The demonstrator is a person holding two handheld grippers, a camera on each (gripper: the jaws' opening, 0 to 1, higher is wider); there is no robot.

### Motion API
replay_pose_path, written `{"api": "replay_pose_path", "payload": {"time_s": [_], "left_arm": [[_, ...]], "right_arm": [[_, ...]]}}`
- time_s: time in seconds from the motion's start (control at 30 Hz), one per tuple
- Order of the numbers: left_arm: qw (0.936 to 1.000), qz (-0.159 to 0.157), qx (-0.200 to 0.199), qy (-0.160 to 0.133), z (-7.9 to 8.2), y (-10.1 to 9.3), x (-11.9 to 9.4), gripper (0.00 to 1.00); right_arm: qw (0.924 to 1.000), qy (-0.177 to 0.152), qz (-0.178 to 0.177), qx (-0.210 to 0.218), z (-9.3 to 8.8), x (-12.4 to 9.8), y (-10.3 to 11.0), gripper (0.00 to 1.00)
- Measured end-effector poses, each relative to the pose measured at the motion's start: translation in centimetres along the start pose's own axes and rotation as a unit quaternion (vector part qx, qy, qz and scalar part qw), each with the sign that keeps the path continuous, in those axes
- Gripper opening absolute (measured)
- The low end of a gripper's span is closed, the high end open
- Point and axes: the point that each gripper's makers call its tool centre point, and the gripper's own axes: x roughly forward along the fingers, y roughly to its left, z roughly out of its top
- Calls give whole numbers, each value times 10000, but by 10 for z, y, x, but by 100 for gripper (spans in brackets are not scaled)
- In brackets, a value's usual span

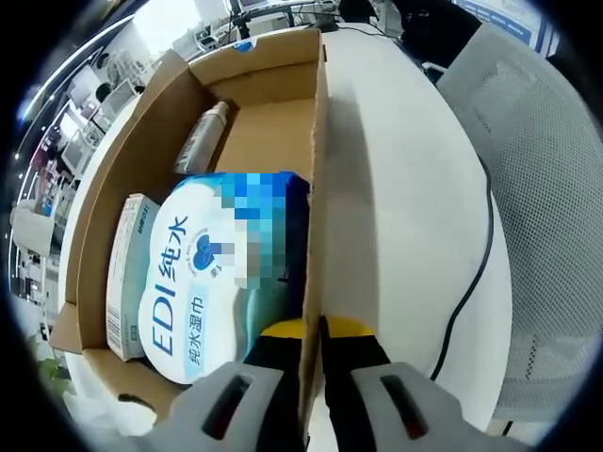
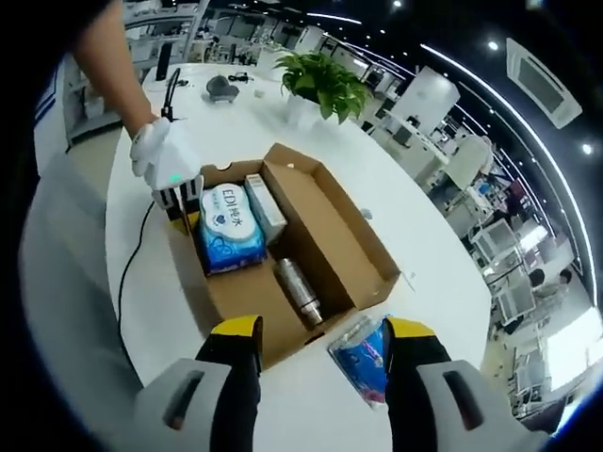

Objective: Operate the shoe box by opening the lid, removing the specified soft item, and placing it in the target area until the item is outside and the box remains undamaged.

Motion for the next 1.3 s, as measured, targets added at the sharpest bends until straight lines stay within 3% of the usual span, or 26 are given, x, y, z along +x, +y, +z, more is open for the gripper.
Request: {"api": "replay_pose_path", "payload": {"time_s": [0.07,0.17,0.3,0.33,0.37,0.4,0.43,0.6,0.73,0.8,0.9,1.0,1.07,1.1,1.13,1.17,1.3], "left_arm": [[9999,27,119,-29,0,-1,0,2],[10000,-6,92,-22,0,0,0,2],[10000,-11,82,-23,0,0,0,2],[10000,-7,91,-26,0,0,0,2],[9999,-5,100,-28,0,0,0,2],[9999,-3,129,-32,0,0,1,2],[9999,-3,128,-30,0,0,1,2],[9999,-1,116,-30,0,-1,1,2],[9999,-20,95,-27,0,-2,1,2],[9999,-11,102,-31,-1,-2,2,2],[10000,-13,94,-28,-1,-2,2,2],[10000,-13,88,-27,-1,-3,1,2],[10000,-12,84,-26,-1,-3,1,2],[10000,-10,86,-28,-1,-3,1,2],[10000,-10,86,-28,-1,-3,1,2],[10000,-9,84,-27,-2,-4,1,2],[10000,-9,84,-28,-2,-5,1,2]], "right_arm": [[9998,19,-161,-65,5,2,-6,53],[9999,-45,-84,-123,9,2,-4,52],[9997,103,5,-203,3,12,1,50],[9999,109,66,-115,3,15,4,49],[9991,7,132,401,6,19,7,50],[9978,-16,220,620,6,22,7,51],[9976,40,246,651,4,24,6,52],[9989,195,166,387,-2,33,4,50],[9978,326,460,349,-10,36,15,35],[9975,345,514,331,-11,40,19,37],[9980,343,532,-43,-10,46,21,38],[9978,410,499,122,-12,56,22,38],[9970,377,248,628,-15,63,29,38],[9966,355,421,607,-16,63,39,38],[9973,296,620,249,-16,62,48,39],[9981,343,423,304,-19,62,45,40],[9979,390,395,323,-22,62,42,41]]}}
